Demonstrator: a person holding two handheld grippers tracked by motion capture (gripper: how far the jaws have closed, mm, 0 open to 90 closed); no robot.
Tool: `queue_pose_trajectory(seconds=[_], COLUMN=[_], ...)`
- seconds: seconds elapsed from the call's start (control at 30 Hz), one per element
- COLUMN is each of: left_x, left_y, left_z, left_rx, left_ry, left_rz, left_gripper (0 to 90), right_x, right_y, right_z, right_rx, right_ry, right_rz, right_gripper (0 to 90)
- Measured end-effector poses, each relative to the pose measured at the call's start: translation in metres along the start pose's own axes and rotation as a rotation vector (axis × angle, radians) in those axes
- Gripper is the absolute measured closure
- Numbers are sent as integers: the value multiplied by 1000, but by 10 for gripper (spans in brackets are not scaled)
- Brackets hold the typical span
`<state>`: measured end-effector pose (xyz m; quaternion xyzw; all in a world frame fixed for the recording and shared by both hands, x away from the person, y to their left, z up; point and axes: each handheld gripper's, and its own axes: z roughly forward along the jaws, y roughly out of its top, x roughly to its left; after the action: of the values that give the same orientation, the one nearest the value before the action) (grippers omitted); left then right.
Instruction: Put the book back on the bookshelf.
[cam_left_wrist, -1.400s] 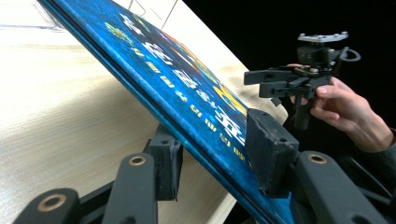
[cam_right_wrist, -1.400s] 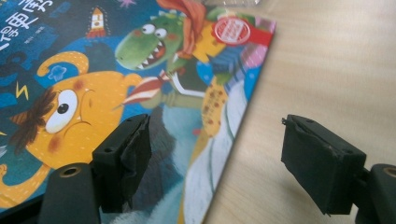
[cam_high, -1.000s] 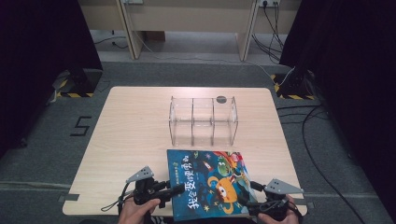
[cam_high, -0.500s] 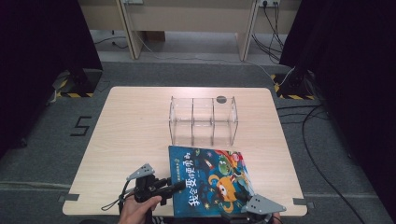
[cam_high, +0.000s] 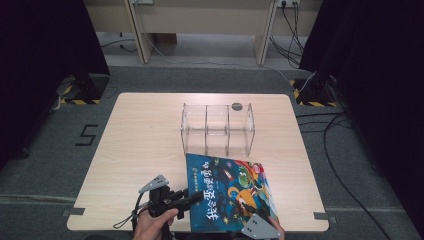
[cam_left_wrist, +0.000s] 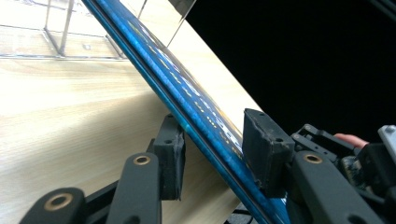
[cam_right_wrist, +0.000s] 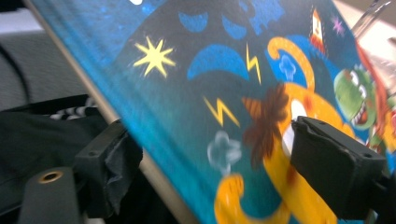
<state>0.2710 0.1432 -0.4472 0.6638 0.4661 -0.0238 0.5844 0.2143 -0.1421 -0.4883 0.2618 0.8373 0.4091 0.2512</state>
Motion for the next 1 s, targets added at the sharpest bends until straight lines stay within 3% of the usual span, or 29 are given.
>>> queue_pose_trajectory(seconds=[0.17,0.2,0.3,0.33,0.37,0.4,0.47,0.6,0.63,0.73,1.0], left_x=[-6,-7,-9,-11,-11,-12,-12,-13,-13,-13,-20], left_y=[-1,-2,-4,-5,-5,-6,-5,-5,-5,-3,2], left_z=[2,2,4,4,4,4,4,6,7,8,8], left_rx=[-6,-11,-10,-15,-15,-24,-24,-30,-30,-33,-11], left_ry=[-6,-8,-14,-16,-16,-14,-14,-18,-22,-32,-93], left_rz=[-2,-10,-23,-30,-30,-35,-36,-40,-35,-34,-55], left_gripper=[590,587,573,570,570,570,569,554,554,534,447], right_x=[5,7,11,17,17,22,24,34,34,38,29], right_y=[6,9,12,14,14,15,16,16,16,15,15], right_z=[6,8,10,13,13,14,13,7,7,-3,-18], right_rx=[-4,-18,-25,-21,-21,-23,-23,-9,-9,-15,-56], right_ry=[-61,-88,-98,-132,-132,-176,-190,-279,-279,-304,-344], right_rz=[-54,-82,-102,-160,-160,-216,-233,-337,-337,-338,-306], right_gripper=[177,211,193,217,217,262,293,468,468,576,653])
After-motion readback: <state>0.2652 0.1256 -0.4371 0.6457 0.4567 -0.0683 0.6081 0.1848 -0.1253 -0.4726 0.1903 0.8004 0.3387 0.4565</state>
